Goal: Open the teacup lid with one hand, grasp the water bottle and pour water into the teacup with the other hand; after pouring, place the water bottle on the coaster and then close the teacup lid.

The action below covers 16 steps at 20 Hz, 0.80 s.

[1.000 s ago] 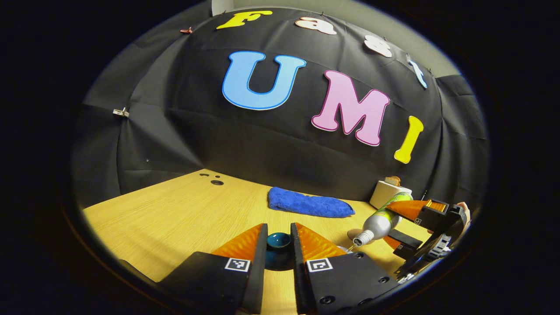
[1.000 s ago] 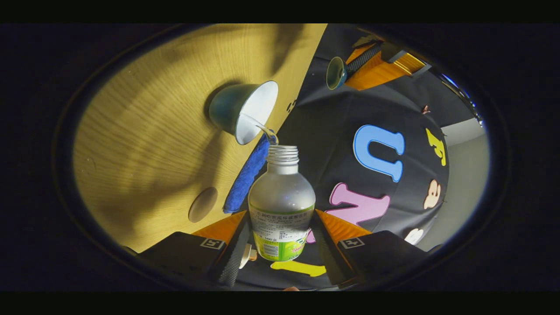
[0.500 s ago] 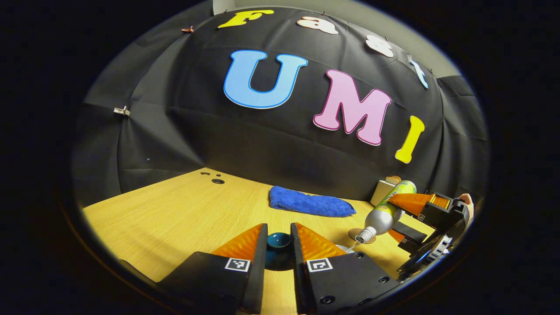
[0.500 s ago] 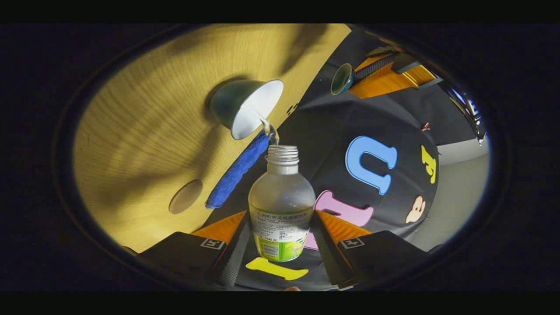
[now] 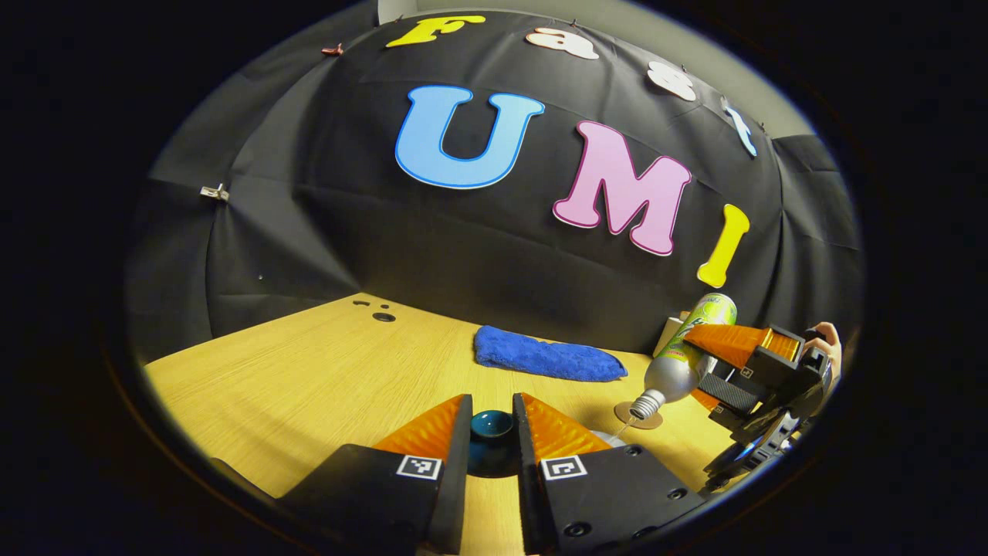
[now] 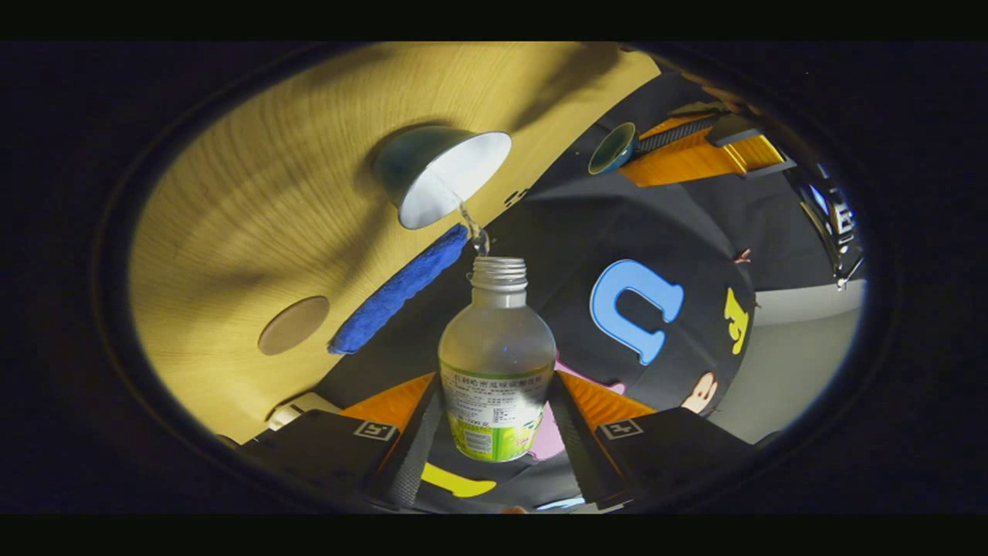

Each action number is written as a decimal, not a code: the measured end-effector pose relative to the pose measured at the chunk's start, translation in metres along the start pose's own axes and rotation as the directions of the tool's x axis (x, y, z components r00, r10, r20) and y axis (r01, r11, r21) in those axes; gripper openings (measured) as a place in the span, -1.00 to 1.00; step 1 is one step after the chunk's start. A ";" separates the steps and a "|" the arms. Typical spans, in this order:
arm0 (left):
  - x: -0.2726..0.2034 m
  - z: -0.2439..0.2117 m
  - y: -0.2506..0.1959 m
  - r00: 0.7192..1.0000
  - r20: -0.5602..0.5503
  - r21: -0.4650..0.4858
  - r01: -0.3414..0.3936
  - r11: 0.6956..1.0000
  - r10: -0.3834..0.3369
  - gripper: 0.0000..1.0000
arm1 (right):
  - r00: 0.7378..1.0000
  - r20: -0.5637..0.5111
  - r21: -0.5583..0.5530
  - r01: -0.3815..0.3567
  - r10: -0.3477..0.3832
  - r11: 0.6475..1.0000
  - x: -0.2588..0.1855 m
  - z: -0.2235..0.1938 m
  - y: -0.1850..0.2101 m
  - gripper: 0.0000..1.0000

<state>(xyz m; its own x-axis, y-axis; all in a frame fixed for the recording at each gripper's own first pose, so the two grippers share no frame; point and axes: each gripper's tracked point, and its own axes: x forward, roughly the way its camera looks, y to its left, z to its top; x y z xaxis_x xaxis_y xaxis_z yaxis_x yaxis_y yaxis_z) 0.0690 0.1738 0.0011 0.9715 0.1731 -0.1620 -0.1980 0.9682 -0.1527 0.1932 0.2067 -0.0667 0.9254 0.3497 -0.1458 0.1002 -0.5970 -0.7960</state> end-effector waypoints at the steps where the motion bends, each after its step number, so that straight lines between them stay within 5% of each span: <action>1: 0.000 0.000 0.000 1.000 0.000 0.000 0.001 1.000 -0.001 -0.29 | 1.000 0.007 -0.016 0.011 -0.011 1.000 0.000 0.000 -0.003 0.58; 7: 0.001 -0.001 0.001 1.000 -0.007 -0.005 0.003 1.000 -0.003 -0.29 | 0.992 0.061 -0.121 0.116 -0.110 0.986 0.001 0.008 -0.028 0.58; 16: 0.001 -0.003 0.001 1.000 -0.011 -0.006 0.005 1.000 -0.005 -0.29 | 0.992 0.063 -0.133 0.116 -0.108 0.984 0.001 0.009 -0.030 0.59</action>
<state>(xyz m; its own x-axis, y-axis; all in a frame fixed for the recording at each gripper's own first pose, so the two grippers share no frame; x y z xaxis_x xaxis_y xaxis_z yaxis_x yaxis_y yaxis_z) 0.0696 0.1740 -0.0020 0.9710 0.1658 -0.1724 -0.1937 0.9680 -0.1597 0.1881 0.2315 -0.0488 0.8844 0.4569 -0.0956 0.2544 -0.6434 -0.7220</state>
